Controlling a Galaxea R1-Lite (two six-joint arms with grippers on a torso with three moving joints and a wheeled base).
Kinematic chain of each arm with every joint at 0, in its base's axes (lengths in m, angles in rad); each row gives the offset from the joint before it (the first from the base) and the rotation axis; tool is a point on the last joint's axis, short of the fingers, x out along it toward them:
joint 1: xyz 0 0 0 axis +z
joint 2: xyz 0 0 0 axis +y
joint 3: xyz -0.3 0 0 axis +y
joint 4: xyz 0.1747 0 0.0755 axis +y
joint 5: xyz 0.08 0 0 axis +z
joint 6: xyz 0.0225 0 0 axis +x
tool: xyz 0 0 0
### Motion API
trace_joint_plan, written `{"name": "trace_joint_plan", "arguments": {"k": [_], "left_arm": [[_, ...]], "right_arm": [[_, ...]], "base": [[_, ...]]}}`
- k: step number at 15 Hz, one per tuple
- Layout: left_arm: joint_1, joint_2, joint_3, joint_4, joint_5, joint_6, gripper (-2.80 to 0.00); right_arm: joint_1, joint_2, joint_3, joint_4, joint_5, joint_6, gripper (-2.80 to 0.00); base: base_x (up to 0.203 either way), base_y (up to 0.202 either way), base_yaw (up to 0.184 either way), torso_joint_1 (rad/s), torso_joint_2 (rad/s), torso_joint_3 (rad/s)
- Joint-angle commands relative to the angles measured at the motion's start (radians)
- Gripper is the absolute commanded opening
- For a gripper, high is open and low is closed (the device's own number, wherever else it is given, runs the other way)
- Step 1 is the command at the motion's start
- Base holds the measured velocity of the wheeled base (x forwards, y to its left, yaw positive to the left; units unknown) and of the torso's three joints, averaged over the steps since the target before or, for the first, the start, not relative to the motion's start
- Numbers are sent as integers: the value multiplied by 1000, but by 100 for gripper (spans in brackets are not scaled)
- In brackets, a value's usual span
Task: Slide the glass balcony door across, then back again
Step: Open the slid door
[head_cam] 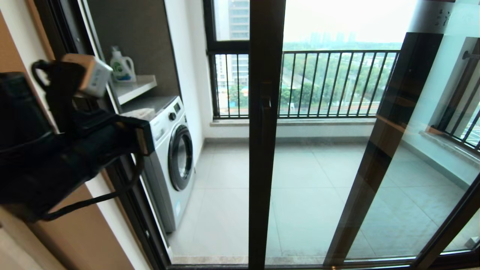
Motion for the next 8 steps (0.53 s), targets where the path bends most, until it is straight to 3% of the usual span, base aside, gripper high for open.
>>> {"name": "trace_joint_plan", "arguments": {"k": [1,6,8], "left_arm": [[27,-326,64,137,16,-3,-280],[311,-753,150,386,59,-3,-280],[382,-891,175,488,61,10,-280]], "right_arm": [[0,0,12,0,1,-1,-280],[0,0,12,-1,1,-1,-280],[0,-1,12,-1,1,-1,-280]], "base": [[0,0,0,0,0,0],[0,0,0,0,0,0],[0,0,0,0,0,0]]}}
